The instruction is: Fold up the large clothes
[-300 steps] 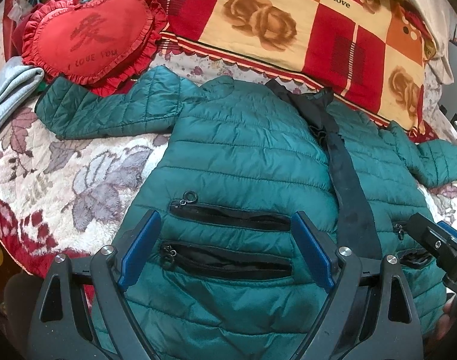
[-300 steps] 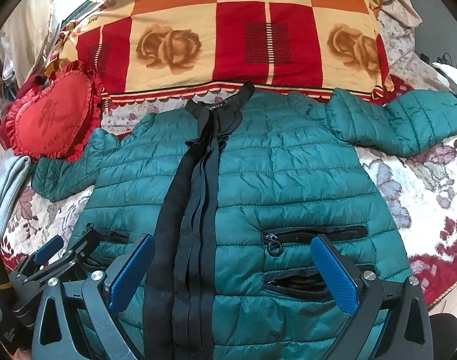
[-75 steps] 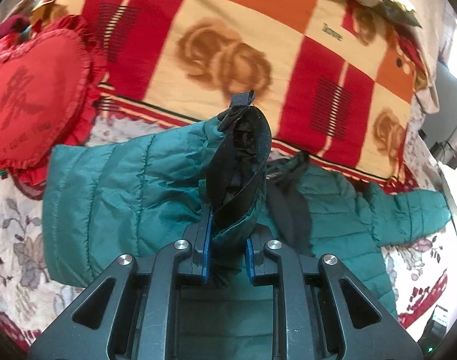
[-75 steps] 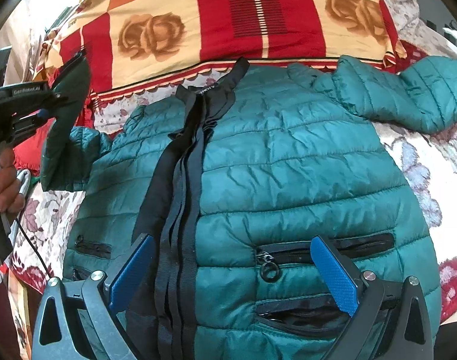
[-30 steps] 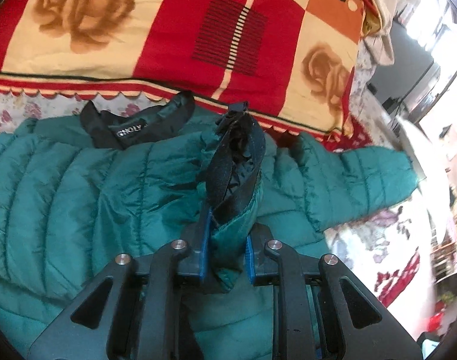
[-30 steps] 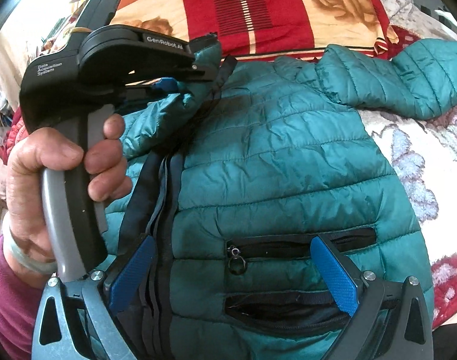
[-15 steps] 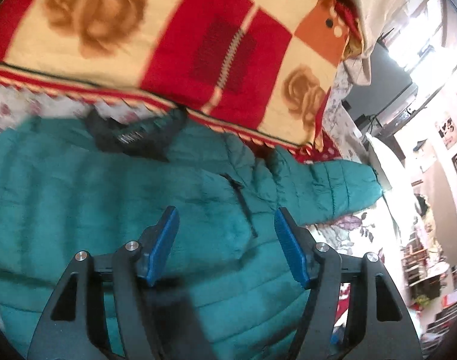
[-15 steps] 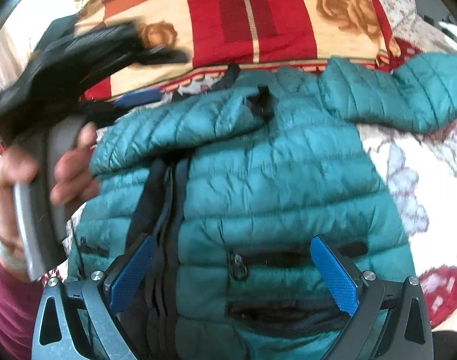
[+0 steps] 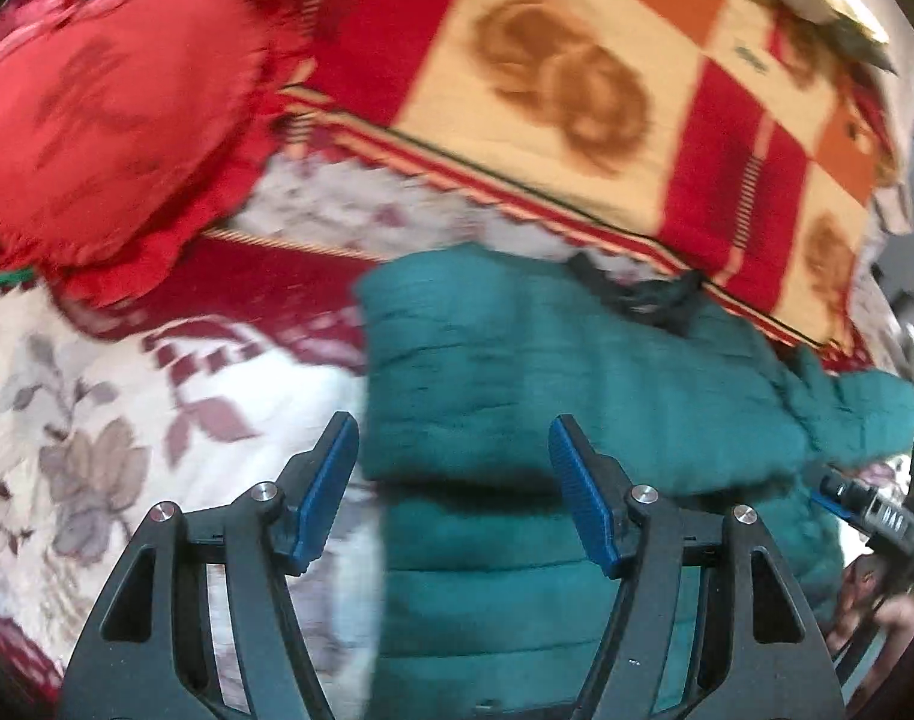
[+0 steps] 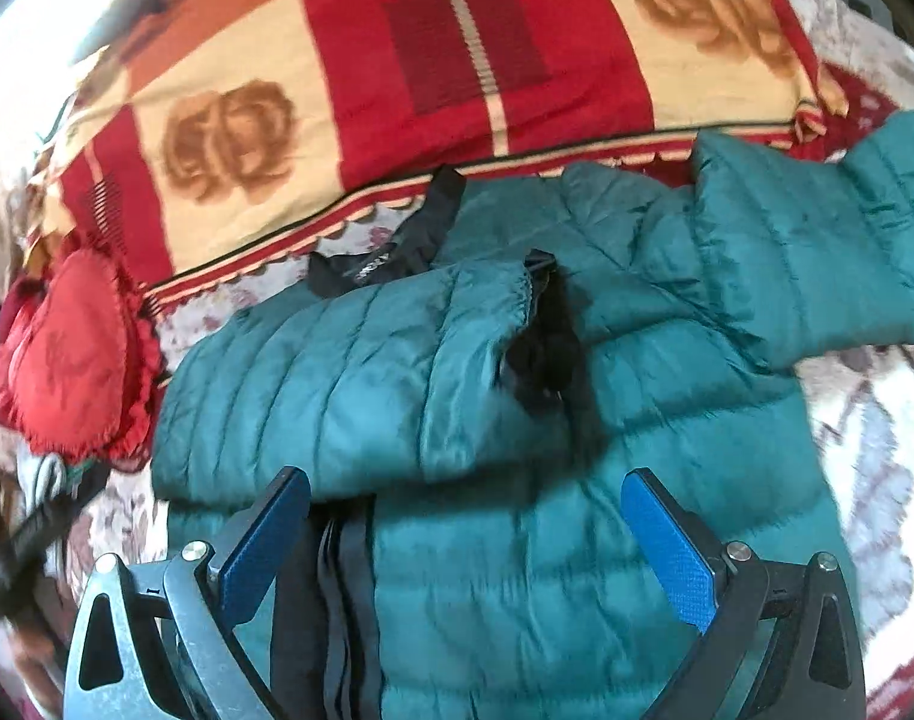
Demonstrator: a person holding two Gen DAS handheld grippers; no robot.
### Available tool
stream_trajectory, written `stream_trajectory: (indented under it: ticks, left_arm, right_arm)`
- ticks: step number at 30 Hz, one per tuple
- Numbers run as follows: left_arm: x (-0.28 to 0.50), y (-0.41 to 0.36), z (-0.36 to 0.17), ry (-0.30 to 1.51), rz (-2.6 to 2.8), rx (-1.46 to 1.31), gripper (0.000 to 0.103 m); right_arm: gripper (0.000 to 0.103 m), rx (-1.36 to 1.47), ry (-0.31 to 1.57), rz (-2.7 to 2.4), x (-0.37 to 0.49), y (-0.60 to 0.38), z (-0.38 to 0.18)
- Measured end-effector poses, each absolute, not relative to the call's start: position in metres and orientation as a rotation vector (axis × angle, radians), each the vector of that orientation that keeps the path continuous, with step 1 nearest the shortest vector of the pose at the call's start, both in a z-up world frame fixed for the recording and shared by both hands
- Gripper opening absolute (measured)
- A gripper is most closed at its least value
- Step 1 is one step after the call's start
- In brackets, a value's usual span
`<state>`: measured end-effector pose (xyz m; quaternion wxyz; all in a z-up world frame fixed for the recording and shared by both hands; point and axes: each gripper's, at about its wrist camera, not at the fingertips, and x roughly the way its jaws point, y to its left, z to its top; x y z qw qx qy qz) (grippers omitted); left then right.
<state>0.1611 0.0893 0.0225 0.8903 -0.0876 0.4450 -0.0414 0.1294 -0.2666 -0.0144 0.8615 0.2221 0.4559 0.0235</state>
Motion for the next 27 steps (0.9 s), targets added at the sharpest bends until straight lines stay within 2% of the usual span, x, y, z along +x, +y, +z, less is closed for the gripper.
stream_trajectory:
  ticks: [3,4,5,6,7,8,11,16,20,23,24,26,27]
  left_arm:
    - [0.162,0.107,0.011,0.940,-0.051,-0.215,0.066]
    - [0.163,0.110,0.008,0.945,-0.044,-0.224,0.066]
    - [0.164,0.112,0.006,0.950,-0.036,-0.235,0.066]
    - [0.166,0.115,0.003,0.956,-0.029,-0.250,0.066]
    - [0.168,0.115,0.002,0.959,-0.025,-0.260,0.066]
    - [0.170,0.115,0.000,0.962,-0.021,-0.273,0.066]
    - [0.176,0.112,-0.002,0.962,-0.016,-0.286,0.066]
    - [0.189,0.097,-0.006,0.961,-0.020,-0.273,0.066]
    - [0.201,0.082,-0.015,0.978,-0.007,-0.264,0.066]
    - [0.210,0.071,-0.027,1.007,-0.001,-0.250,0.066]
    - [0.212,0.068,-0.031,1.011,0.007,-0.243,0.066]
    - [0.213,0.066,-0.036,1.011,0.015,-0.242,0.066]
    - [0.214,0.066,-0.038,1.012,0.017,-0.250,0.066]
  right_arm:
    - [0.100,0.556,0.981,0.072,0.148,-0.267,-0.025]
    - [0.090,0.568,0.982,0.078,0.149,-0.267,-0.027]
    - [0.073,0.573,0.983,0.091,0.153,-0.264,-0.029]
    - [0.065,0.555,0.989,0.102,0.158,-0.260,-0.032]
    - [0.046,0.536,0.990,0.101,0.160,-0.257,-0.033]
    - [0.031,0.510,0.983,0.097,0.162,-0.253,-0.032]
    - [0.014,0.424,0.930,0.084,0.161,-0.249,-0.020]
    - [0.010,0.280,0.794,-0.021,0.152,-0.256,0.011]
    - [0.009,0.161,0.795,-0.161,0.167,-0.268,0.001]
    - [0.011,0.270,0.871,-0.070,0.178,-0.281,-0.018]
    - [0.013,0.296,0.904,-0.061,0.180,-0.285,-0.022]
    - [0.048,0.294,0.915,-0.106,0.175,-0.291,-0.019]
    - [0.053,0.292,0.892,-0.126,0.169,-0.294,-0.014]
